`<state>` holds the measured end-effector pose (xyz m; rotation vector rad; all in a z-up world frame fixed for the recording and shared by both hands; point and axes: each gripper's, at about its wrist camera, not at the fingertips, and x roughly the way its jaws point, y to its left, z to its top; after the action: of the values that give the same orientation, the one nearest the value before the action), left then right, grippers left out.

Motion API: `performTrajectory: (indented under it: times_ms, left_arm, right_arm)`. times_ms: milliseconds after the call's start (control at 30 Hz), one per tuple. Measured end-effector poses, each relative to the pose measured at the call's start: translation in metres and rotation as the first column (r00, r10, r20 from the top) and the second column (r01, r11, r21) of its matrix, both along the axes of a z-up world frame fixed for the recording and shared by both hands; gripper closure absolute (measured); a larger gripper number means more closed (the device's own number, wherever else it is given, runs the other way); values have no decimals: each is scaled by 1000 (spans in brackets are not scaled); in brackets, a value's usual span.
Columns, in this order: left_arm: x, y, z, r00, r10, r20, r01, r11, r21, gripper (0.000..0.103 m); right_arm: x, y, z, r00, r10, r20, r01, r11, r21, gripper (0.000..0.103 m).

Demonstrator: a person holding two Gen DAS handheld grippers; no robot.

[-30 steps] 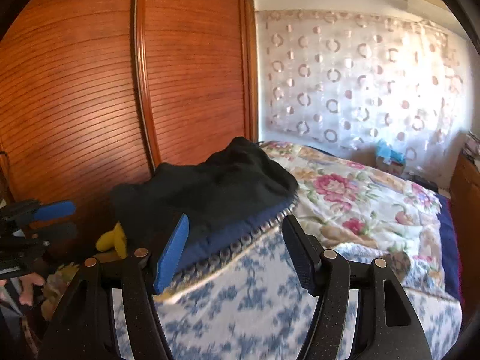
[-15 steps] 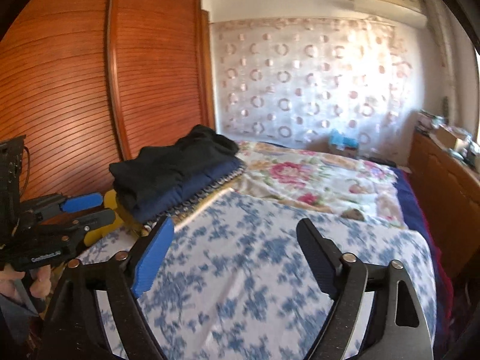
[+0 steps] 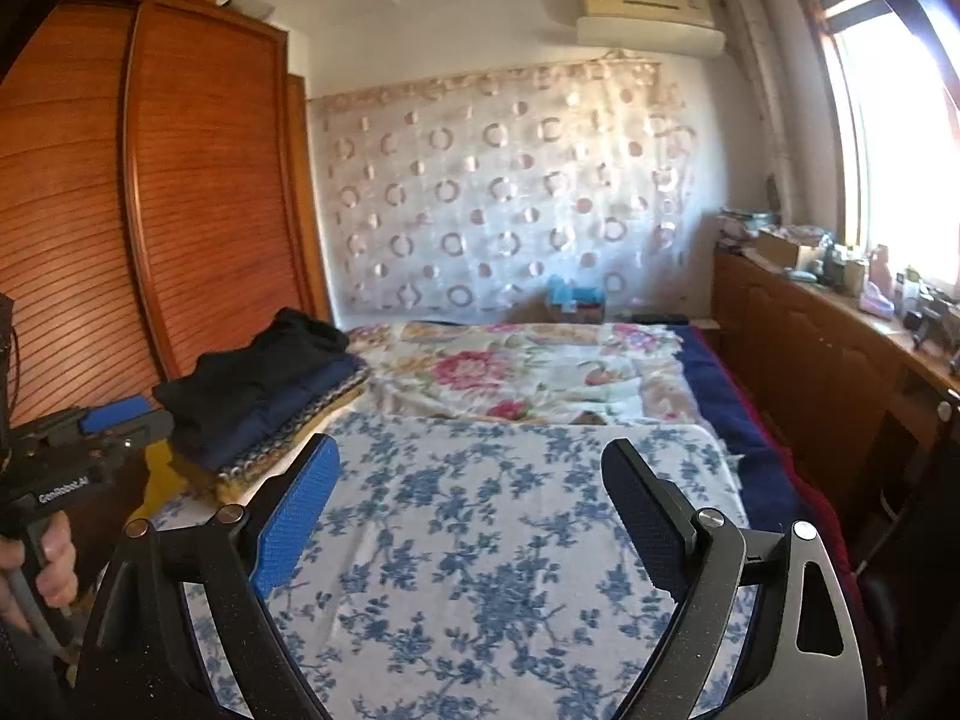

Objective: Fold small clothes

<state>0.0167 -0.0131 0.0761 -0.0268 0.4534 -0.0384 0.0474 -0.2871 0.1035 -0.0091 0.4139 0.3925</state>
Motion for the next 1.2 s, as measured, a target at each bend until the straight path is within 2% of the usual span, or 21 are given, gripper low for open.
performTrajectory:
  times_ms: [300, 1200]
  left_arm:
    - [-1, -6, 0, 1000, 12, -3, -12, 1000, 19, 56]
    - [-5, 4, 1, 1000, 31, 1, -31, 999, 17, 55]
  right_arm:
    - [-1, -13, 0, 999, -44, 6, 44, 999, 0, 12]
    - [-4, -15, 7, 999, -46, 7, 46, 999, -2, 12]
